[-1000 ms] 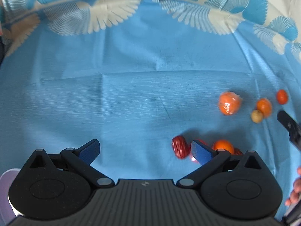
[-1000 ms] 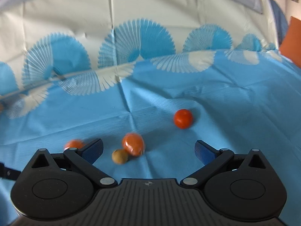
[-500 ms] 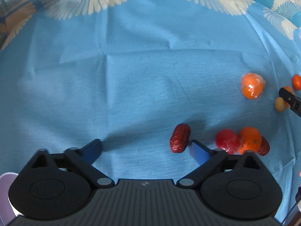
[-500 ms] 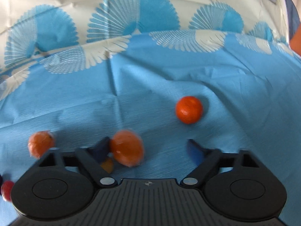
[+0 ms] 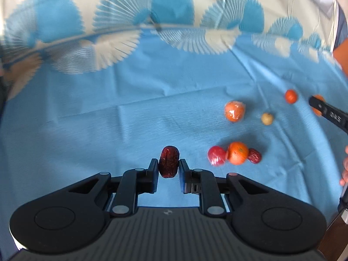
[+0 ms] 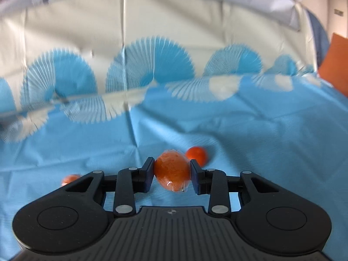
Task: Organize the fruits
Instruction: 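Grasp a red date with the left gripper while the right gripper grasps a wrapped mandarin, then carry the date and mandarin over the plate and release both into it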
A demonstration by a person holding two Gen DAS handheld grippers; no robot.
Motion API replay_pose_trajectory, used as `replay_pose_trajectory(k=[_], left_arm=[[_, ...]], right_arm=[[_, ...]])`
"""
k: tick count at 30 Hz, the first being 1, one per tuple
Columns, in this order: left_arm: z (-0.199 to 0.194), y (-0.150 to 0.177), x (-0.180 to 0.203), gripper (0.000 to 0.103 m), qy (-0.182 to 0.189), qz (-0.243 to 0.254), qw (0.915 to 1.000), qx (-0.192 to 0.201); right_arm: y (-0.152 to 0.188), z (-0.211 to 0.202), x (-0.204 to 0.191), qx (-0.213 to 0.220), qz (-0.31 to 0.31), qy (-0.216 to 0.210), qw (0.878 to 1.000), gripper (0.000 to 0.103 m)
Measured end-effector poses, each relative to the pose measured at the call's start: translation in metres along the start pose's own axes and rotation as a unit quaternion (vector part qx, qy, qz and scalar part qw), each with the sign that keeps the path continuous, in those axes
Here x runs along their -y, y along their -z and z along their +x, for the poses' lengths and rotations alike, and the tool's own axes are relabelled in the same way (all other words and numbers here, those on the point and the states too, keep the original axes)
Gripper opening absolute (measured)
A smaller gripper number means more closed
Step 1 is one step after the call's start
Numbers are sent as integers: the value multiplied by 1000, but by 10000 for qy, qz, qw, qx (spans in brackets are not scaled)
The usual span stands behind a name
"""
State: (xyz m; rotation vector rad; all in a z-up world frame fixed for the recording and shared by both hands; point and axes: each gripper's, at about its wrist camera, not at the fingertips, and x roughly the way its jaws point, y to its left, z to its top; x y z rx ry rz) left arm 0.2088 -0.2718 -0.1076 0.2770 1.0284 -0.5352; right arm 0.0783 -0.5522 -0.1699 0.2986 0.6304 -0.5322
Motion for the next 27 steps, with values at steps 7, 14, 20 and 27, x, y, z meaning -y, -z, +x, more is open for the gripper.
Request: replay_pose_trajectory(k=[7, 14, 20, 27], left_arm=[[-117, 59, -33, 21, -210, -312, 9984, 420], [-208, 132, -67, 21, -530, -603, 9950, 601], [-262, 189, -86, 21, -520, -913, 9921, 689], [-305, 244, -96, 21, -412, -1194, 9871, 980]], right_arm=[[7, -124, -14, 494, -5, -502, 9975, 36], [43, -239, -73, 489, -397, -1466, 9872, 36], [72, -311, -127, 182, -670, -2362, 9692, 36], [107, -381, -181, -76, -1243, -3088, 9429, 36]])
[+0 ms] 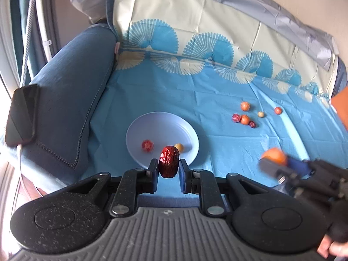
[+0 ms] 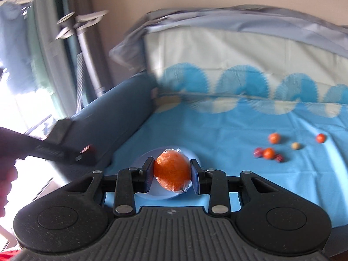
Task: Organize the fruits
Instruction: 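Carry the date and mandarin over the plate and release both into it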
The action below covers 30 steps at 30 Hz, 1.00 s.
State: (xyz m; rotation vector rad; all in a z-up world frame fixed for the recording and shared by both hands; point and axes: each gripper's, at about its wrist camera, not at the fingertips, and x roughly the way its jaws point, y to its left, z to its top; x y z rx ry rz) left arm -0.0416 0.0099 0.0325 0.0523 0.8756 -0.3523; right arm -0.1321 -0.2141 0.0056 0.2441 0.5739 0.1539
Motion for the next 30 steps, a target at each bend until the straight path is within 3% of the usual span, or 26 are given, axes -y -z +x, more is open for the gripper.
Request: replay_pose_trajectory(k=[7, 14, 30], left_arm=[[-23, 25, -15, 21, 55, -136, 9999, 82], [-33, 28, -24, 21, 87, -263, 9994, 206], [-23, 28, -23, 21, 27, -260, 9996, 95]], right_arm=[[12, -15, -36, -147, -300, -117, 9994, 36], [10, -19, -45, -102, -472, -62, 9988, 36], [14, -13, -44, -192, -470, 57, 9987, 36]])
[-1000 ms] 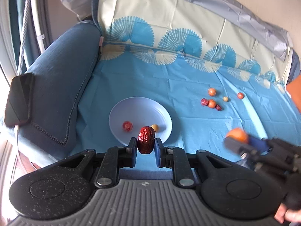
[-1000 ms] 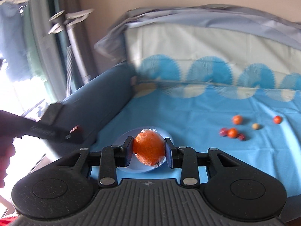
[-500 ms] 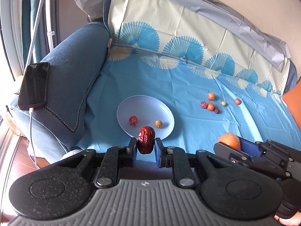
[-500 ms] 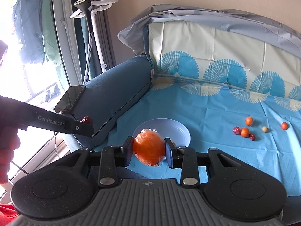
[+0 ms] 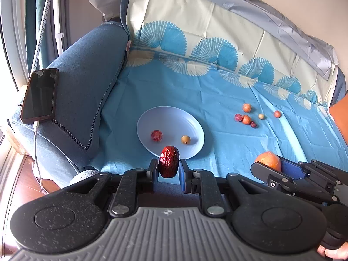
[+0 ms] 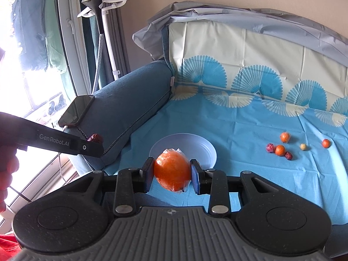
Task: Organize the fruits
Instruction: 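Carry the date and mandarin over the plate and release both into it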
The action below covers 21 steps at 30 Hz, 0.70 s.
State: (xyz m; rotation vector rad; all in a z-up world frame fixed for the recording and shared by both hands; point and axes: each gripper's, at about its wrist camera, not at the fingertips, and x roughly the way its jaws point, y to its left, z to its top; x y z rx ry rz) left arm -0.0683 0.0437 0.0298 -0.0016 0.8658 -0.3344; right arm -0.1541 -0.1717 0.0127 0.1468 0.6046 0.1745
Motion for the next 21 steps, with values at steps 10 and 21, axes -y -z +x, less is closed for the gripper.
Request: replay_pose_trajectory(k=[10, 21], left_arm=[[13, -10, -8, 21, -41, -134, 9999, -63], [36, -31, -14, 21, -72, -221, 9997, -63]], right_arm=[[2, 15, 6, -174, 61, -8, 9998, 36], [-2, 45, 14, -332, 99, -27, 9994, 36]])
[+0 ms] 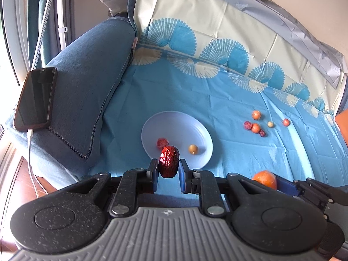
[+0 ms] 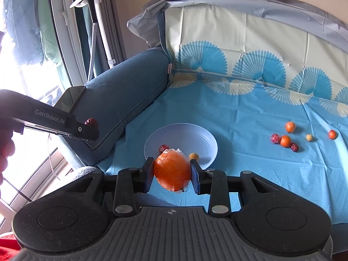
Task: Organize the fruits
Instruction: 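Carry the date and mandarin over the plate and release both into it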
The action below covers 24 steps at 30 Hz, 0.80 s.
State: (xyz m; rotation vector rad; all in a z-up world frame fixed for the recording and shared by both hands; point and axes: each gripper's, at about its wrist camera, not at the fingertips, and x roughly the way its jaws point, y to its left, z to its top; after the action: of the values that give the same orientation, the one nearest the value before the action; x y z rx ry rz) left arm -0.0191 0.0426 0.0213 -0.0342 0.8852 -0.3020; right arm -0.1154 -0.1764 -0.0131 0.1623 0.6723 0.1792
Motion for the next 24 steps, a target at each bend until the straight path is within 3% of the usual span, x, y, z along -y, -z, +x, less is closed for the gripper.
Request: replay_pose_trajectory(k=[9, 24], left_arm=[[41, -29, 5, 21, -64, 113, 9998, -152], [172, -51, 11, 21, -188, 520, 9957, -744]], right_arm=[[-17, 46, 12, -133, 0, -14, 9999, 36], [-17, 152, 44, -731, 196, -38, 9971, 36]])
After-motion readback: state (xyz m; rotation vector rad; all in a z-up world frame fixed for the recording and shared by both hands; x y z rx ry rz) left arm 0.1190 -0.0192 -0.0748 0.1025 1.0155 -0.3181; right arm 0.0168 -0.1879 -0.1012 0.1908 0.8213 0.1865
